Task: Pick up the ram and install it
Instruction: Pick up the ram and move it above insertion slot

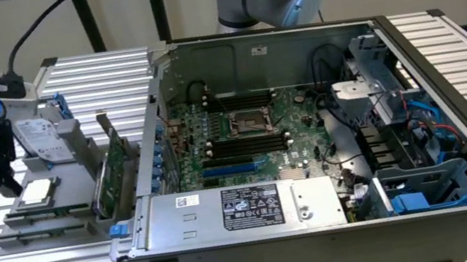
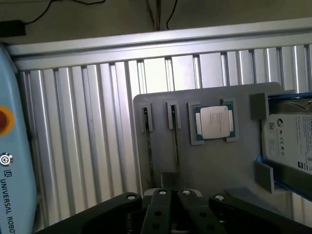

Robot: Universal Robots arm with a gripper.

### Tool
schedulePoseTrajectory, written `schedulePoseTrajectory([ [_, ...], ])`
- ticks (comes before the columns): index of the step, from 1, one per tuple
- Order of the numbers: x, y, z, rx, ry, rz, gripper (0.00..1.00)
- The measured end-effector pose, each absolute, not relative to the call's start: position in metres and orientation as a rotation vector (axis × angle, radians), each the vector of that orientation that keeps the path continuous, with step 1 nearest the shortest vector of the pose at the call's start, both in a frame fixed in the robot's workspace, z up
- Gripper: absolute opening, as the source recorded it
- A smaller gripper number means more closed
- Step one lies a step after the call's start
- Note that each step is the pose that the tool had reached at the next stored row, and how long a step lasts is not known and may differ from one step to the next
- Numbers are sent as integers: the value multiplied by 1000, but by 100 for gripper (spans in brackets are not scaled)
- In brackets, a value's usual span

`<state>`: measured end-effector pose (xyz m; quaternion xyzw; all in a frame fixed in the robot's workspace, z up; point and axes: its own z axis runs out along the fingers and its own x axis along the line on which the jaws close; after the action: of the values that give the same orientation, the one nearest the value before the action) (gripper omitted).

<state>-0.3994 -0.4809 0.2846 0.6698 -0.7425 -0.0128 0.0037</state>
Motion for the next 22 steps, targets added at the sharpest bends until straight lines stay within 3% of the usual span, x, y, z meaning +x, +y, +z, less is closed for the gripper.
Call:
schedulePoseTrajectory([
  [6, -397, -487, 274, 2124, -2304, -40, 0],
  [7, -396, -488, 272, 2128, -2300, -40, 100],
  [22, -389, -498, 245, 2190, -2240, -40, 100],
])
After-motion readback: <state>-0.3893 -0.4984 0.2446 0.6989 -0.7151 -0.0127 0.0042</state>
